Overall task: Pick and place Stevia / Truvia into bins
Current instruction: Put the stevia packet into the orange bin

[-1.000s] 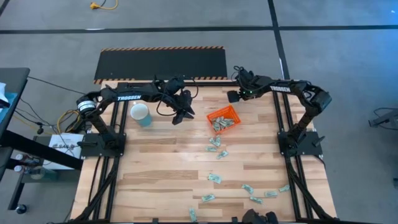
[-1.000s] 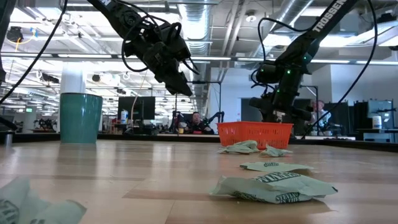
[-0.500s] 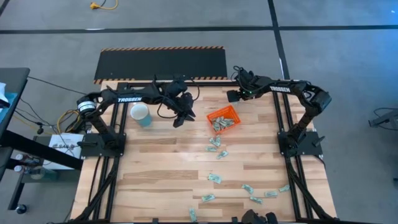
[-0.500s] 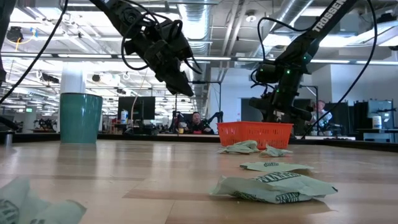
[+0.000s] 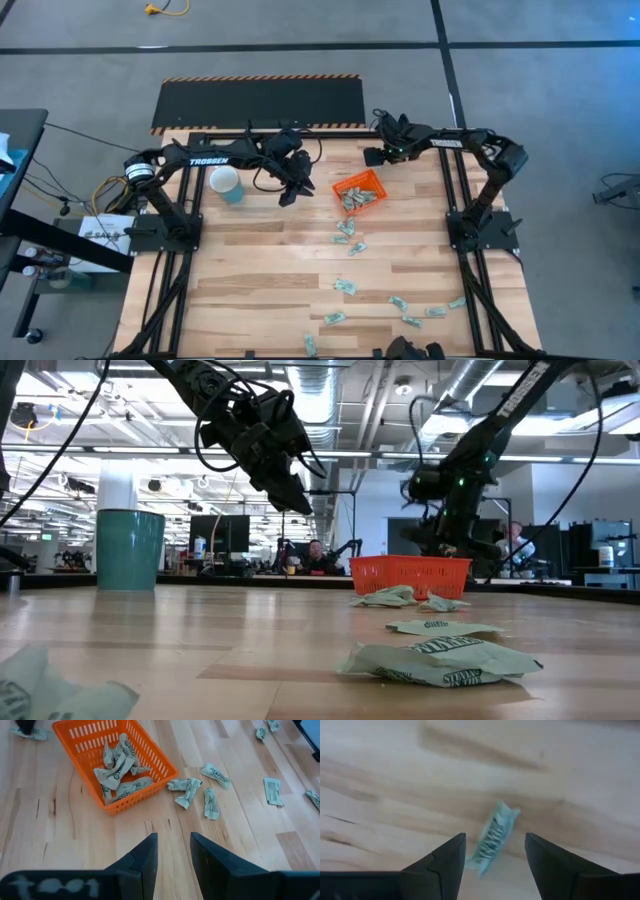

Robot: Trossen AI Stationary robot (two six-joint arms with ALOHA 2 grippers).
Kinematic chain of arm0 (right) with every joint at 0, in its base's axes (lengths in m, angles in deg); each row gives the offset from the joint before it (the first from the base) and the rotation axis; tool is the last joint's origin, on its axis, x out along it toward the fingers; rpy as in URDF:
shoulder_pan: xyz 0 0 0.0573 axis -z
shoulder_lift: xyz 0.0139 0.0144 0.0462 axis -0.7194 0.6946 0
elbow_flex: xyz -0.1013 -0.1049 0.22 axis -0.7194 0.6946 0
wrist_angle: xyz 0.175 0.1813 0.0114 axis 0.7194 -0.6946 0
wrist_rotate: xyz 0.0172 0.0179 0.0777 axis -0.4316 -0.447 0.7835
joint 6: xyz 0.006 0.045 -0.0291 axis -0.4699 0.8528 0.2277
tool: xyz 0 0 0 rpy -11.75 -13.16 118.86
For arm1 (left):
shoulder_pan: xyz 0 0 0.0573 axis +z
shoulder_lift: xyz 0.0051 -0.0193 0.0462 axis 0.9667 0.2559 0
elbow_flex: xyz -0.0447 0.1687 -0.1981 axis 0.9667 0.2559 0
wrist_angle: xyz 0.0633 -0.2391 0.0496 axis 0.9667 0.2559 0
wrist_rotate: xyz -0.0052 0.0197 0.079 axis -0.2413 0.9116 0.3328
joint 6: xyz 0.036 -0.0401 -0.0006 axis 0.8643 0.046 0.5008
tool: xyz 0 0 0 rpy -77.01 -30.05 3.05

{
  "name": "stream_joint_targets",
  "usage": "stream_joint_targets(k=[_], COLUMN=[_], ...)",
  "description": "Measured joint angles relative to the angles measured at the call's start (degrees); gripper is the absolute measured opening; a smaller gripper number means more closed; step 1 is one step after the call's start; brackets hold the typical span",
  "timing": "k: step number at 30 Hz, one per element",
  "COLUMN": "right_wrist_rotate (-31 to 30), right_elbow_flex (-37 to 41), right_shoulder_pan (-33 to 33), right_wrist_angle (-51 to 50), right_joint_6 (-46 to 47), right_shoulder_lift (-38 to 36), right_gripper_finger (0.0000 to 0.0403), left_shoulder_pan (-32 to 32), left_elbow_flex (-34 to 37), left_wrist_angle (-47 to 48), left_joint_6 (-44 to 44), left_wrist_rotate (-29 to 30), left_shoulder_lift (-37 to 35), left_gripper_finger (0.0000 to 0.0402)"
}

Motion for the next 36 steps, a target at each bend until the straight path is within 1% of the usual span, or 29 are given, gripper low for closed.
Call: stream_joint_targets(k=[7,12,15,20,28,32,34,36], right_wrist_rotate=[-0.77,-3.25,-4.33,-4.6,-4.63,-5.0,-5.01,-4.91], right_elbow_flex=[-3.86,-7.26,-8.03,-8.25,-8.31,-8.31,-8.27,-8.26], right_shoulder_pan=[0.1,-1.2,-1.93,-2.34,-2.4,-2.31,-2.31,-2.34], right_wrist_angle=[-3.65,-7.63,-7.94,-8.04,-6.76,-5.68,-5.9,-6.39], right_joint_6=[-1.28,-2.99,-4.67,-6.37,-11.48,-12.23,-12.5,-13.17], right_shoulder_lift=[6.24,7.1,7.01,7.36,7.42,7.35,6.79,5.65], right_gripper_finger=[0.0191,0.0182,0.017,0.0135,0.0057,0.0016,0.0005,0.0006], left_shoulder_pan=[0.0,0.0,0.0,0.0,-1.23,-2.09,-2.4,-2.63], left_elbow_flex=[0.0,0.0,0.0,0.0,0.0,0.0,0.0,0.0], left_wrist_angle=[0.65,1.05,1.07,1.09,1.11,1.11,1.11,1.11], left_joint_6=[-0.07,-0.11,-0.11,-0.09,-0.09,-0.07,0.04,0.09], left_wrist_rotate=[0.0,0.1,0.13,0.15,0.17,0.17,0.23,0.82], left_shoulder_lift=[0.0,0.0,0.0,0.0,0.0,0.0,0.0,0.0], left_gripper_finger=[0.0103,0.0103,0.0103,0.0102,0.0102,0.0102,0.0102,0.0102])
